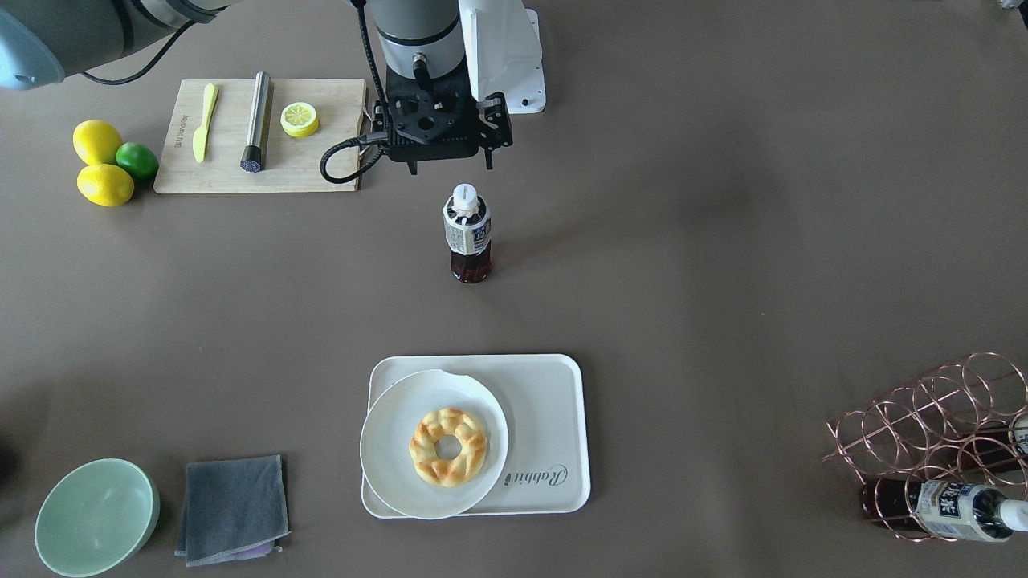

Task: Place tea on tray
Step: 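Move the right gripper over the tea bottle and lower onto its cap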

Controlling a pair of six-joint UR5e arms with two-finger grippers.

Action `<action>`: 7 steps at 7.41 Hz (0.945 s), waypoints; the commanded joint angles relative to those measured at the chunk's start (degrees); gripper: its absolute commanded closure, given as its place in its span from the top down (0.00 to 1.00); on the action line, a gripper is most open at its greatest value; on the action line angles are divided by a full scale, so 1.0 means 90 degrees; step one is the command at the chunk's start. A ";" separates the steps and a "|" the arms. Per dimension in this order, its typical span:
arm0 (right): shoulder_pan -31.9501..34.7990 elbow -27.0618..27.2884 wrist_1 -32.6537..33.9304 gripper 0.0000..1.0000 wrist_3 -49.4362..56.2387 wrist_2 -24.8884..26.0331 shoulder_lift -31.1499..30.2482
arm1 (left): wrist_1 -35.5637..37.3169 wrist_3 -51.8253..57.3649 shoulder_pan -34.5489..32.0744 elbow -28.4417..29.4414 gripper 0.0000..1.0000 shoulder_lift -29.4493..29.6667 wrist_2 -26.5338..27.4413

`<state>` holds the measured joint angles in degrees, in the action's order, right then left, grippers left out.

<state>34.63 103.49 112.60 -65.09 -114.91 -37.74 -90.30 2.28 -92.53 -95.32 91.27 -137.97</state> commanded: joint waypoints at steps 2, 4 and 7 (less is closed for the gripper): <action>-0.0293 -0.0337 -0.0060 0.99 0.0074 0.0600 0.0121 | -0.0006 -0.0019 0.0018 0.0015 0.98 0.0015 -0.0002; -0.0293 -0.0424 -0.0215 0.99 0.0064 0.0629 0.0111 | -0.0006 -0.0009 0.0047 0.0054 0.98 0.0025 0.0007; -0.0293 -0.0747 -0.0656 0.98 0.0054 0.0629 0.0101 | -0.0016 0.0010 0.0086 0.0064 0.98 0.0035 0.0046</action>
<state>32.00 97.49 107.84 -64.58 -109.20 -36.80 -90.42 2.34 -92.04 -94.81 91.50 -137.73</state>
